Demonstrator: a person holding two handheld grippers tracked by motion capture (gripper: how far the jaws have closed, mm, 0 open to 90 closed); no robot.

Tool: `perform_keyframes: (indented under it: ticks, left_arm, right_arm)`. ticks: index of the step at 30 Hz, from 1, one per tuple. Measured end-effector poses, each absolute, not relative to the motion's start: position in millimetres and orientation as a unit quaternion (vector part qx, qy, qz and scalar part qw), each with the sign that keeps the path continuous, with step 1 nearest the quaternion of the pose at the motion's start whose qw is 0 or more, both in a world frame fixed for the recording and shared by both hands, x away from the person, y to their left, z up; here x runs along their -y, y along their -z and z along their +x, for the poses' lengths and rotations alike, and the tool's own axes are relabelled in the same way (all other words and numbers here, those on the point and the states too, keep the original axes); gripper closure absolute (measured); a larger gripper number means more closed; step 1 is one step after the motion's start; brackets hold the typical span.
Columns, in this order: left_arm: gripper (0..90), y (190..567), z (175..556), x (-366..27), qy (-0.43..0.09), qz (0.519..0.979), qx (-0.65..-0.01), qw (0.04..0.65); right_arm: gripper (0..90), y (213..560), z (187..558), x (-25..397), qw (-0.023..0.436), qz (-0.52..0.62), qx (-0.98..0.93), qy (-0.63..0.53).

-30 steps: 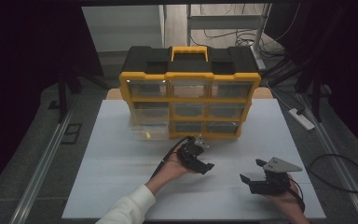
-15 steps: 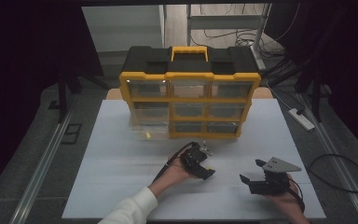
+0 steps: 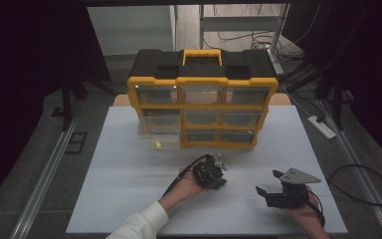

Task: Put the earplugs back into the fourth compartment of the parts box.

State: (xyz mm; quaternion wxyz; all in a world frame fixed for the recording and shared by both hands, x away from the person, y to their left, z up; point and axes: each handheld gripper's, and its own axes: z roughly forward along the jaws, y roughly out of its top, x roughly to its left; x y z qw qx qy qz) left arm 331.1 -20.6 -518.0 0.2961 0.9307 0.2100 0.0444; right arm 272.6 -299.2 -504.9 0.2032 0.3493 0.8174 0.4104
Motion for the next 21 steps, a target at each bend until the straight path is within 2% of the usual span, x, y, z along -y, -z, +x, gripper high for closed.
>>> perform_keyframes:
  ticks: [1,5,12,21]
  left_arm:
    - [77.9,518.0,331.1,20.6,-0.044,0.931,-0.210,0.296]
    - [79.3,518.3,331.3,19.2,-0.041,0.929,-0.212,0.301]
    - [79.4,507.1,327.6,11.9,-0.048,0.918,-0.216,0.329]
    - [79.4,480.7,319.9,-2.3,-0.067,0.890,-0.220,0.394]
  right_arm:
    - [14.6,504.9,272.6,299.2,0.203,0.349,-0.817,-0.410]
    - [14.6,505.3,272.5,299.3,0.204,0.350,-0.817,-0.409]
    - [14.6,504.3,272.1,301.1,0.202,0.357,-0.811,-0.417]
    - [14.6,504.7,272.2,301.1,0.202,0.357,-0.812,-0.416]
